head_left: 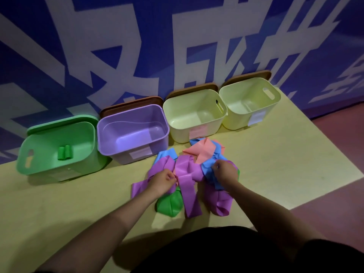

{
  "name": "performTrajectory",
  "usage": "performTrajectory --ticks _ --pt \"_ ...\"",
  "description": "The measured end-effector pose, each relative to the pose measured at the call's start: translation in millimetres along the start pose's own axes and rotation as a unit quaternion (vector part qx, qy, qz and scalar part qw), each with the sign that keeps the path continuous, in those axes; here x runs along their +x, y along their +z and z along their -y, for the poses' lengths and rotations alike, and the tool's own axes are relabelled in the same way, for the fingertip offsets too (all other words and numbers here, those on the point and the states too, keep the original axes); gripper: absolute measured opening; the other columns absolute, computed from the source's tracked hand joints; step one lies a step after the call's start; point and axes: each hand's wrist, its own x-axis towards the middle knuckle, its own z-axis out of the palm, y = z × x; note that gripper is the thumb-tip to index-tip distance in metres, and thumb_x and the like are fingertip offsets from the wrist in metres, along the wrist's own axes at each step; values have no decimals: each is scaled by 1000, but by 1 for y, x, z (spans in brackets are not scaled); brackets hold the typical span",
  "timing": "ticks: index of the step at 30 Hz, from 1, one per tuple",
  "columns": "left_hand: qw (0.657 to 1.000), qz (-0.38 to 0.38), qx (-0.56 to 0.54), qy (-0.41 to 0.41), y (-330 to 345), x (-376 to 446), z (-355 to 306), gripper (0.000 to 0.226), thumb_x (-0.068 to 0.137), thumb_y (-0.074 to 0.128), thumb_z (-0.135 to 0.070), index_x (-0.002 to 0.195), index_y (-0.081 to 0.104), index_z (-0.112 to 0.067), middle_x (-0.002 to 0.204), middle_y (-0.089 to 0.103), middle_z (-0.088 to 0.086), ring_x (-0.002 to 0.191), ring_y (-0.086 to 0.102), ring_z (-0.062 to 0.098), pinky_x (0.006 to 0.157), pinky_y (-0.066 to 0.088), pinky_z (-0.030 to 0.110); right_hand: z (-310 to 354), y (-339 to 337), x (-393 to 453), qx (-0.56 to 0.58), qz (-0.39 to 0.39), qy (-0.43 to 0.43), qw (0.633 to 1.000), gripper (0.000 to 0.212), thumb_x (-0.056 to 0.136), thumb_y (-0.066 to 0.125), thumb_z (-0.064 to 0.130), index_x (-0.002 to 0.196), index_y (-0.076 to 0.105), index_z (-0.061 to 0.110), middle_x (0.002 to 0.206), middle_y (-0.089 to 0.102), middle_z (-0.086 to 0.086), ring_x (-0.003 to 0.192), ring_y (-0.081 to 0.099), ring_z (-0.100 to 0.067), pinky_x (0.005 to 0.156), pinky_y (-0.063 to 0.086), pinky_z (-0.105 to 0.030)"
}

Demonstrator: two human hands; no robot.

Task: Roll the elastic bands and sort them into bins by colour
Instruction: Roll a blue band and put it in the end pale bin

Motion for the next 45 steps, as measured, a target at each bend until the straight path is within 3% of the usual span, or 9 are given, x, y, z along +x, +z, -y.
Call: performTrajectory --ticks 4,9,13,15,20,26,31,40,45 --pt "996 9 -89 23 -11 4 -28 18 91 58 -13 75 55 -22 64 55 -1 58 51 15 59 44 28 9 -37 1 98 10 -99 990 37 86 63 18 53 47 15 65 53 -17 65 50 -22 64 38 -36" --pt "965 -7 -255 66 -23 -1 -91 13 94 55 -12 104 63 -15 91 62 3 76 58 13 60 47 21 33 -91 -11 258 37 -169 951 23 92 59 10 69 57 12 66 52 2 65 47 -8 66 37 -24" --pt "944 17 -312 105 -33 -6 -138 23 98 51 -24 119 61 -22 117 62 1 103 60 12 91 51 29 60 -133 -33 352 55 -221 908 25 96 52 5 73 55 14 65 49 5 58 44 0 60 36 -15" --pt "935 55 -335 101 -37 -14 -155 28 99 44 -36 120 61 -27 122 62 -4 109 58 9 92 49 30 72 -147 -45 403 64 -239 881 25 96 50 5 74 56 14 65 49 5 59 43 -3 58 35 -17" --pt "909 117 -382 118 -48 -36 -173 30 98 40 -47 97 65 -30 98 67 -6 93 60 10 86 44 29 92 -173 -63 478 74 -253 838 13 92 53 15 79 56 12 70 49 2 63 43 -7 58 35 -17" --pt "873 72 -440 199 -85 -70 -176 20 91 56 -23 72 58 -21 73 51 0 71 45 13 66 34 28 116 -206 -79 471 1 -258 844 8 77 54 19 70 56 15 68 53 5 67 47 -10 62 37 -20" --pt "817 48 -525 234 -126 -92 -171 44 96 47 -11 54 56 -24 62 45 -8 63 42 8 63 35 25 124 -206 -99 343 -50 -324 880 21 92 58 3 74 59 14 66 51 3 60 44 -1 59 36 -15" --pt "880 -21 -435 189 -146 -112 -128 13 92 60 -17 81 67 -14 84 65 5 77 60 17 65 50 24 132 -181 -134 285 -141 -337 886 7 86 69 10 80 68 14 75 68 2 67 58 -5 67 46 -23" --pt "893 46 -417 161 -144 -120 -117 15 97 52 -19 97 64 -11 92 65 10 82 61 20 69 48 27 135 -158 -143 351 -152 -306 872 11 86 67 6 77 65 10 71 63 4 65 55 -3 64 45 -17"
